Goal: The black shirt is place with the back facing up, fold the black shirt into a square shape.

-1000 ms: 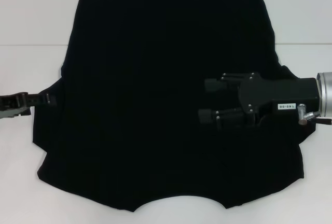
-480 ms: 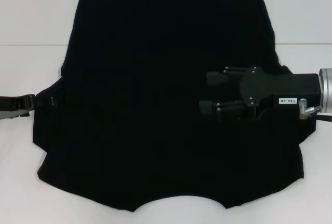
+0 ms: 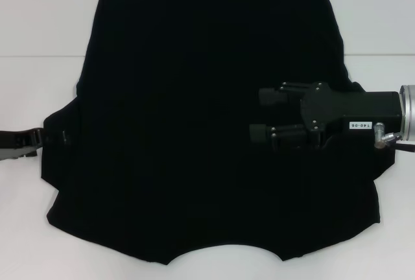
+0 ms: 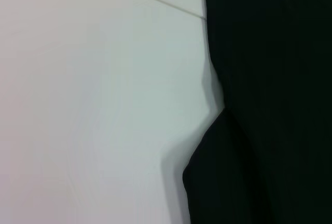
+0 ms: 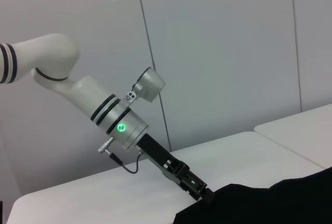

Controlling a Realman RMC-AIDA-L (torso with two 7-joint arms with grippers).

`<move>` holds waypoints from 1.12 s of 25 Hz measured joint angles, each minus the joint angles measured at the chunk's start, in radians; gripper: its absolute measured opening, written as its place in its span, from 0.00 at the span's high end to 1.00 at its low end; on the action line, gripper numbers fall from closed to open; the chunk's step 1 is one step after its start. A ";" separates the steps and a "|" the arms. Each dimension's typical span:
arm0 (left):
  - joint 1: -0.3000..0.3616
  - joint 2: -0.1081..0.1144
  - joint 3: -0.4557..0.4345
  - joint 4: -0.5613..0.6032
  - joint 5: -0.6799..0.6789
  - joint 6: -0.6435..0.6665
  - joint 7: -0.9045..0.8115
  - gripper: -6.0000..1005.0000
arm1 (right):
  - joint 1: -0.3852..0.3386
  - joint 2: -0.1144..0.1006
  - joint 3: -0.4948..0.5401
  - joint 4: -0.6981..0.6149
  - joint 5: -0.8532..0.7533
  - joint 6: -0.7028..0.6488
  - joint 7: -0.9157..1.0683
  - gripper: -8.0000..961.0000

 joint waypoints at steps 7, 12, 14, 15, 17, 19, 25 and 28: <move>-0.002 0.000 0.011 -0.004 0.004 0.009 0.004 0.20 | -0.002 -0.001 0.003 -0.008 0.000 0.000 0.012 0.07; -0.006 0.000 0.022 -0.004 0.031 0.009 0.012 0.42 | -0.002 -0.003 0.008 -0.009 0.000 -0.002 0.012 0.07; -0.006 0.000 0.024 -0.004 0.040 0.006 0.013 0.51 | -0.002 -0.003 0.010 -0.009 0.000 -0.001 0.012 0.07; -0.006 0.000 0.025 -0.004 0.041 0.004 0.013 0.55 | -0.001 -0.003 0.010 -0.009 0.000 0.000 0.012 0.07; -0.006 -0.001 0.026 -0.004 0.045 0.001 0.020 0.64 | -0.001 -0.003 0.010 -0.009 0.000 0.001 0.012 0.07; -0.006 -0.001 0.027 -0.004 0.047 0.000 0.032 0.69 | 0.000 -0.003 0.011 -0.009 0.000 0.001 0.012 0.07; -0.005 -0.003 0.030 -0.002 0.042 -0.002 0.050 0.85 | 0.000 -0.003 0.019 -0.009 0.000 0.001 0.010 0.07; -0.006 -0.004 0.033 -0.002 0.042 0.001 0.065 0.90 | -0.002 -0.003 0.025 -0.009 0.000 0.001 0.009 0.07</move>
